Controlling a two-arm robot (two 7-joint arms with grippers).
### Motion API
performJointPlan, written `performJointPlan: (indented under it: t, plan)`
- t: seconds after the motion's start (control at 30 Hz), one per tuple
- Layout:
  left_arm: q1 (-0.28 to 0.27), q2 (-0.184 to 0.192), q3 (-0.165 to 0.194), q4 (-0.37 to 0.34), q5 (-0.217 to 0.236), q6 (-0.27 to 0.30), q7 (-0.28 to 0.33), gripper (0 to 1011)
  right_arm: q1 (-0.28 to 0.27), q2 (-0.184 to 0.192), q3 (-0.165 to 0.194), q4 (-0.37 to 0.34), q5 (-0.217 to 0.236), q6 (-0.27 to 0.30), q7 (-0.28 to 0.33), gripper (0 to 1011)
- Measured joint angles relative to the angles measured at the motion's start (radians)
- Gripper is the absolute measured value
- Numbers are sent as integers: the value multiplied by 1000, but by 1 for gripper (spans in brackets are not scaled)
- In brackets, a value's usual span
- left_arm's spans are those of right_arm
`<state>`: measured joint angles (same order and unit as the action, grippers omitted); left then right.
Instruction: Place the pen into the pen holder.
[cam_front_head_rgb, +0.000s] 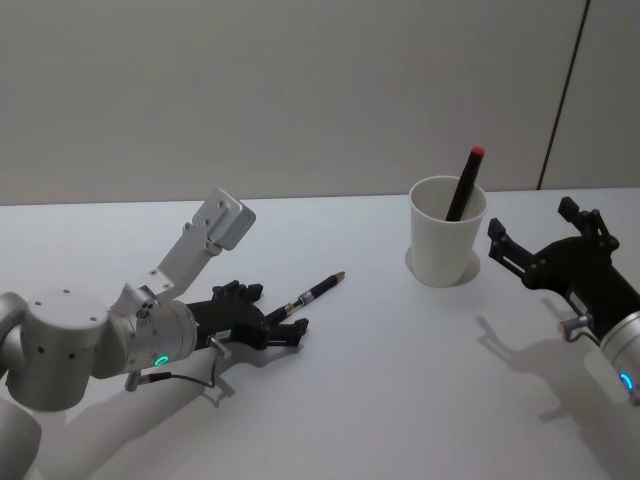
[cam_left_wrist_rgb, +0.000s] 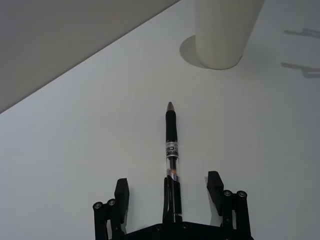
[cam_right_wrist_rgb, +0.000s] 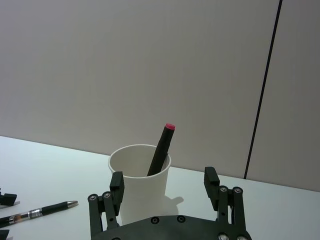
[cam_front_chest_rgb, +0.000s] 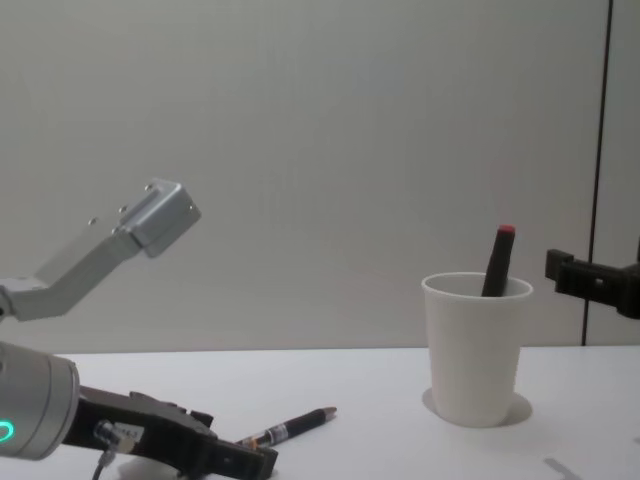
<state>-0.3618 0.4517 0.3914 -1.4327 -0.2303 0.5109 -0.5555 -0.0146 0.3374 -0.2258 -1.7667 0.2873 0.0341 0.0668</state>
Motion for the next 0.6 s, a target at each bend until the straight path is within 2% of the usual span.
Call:
performJointPlan:
  t: [0.1,0.13,0.4,0.6]
  plan:
    - [-1,0,1,0,0,2,-5,961,0,0,0,0,0,0,0,1002]
    - [-1,0,1,0,0,3,-6,915,0,0,0,0,0,0,0,1001]
    - [-2,0,3,-1,1,5,-13,745,0,0,0,0,0,0,0,1001]
    - [-2,0,3,0,2,6,-14,692,0,0,0,0,0,0,0,1002]
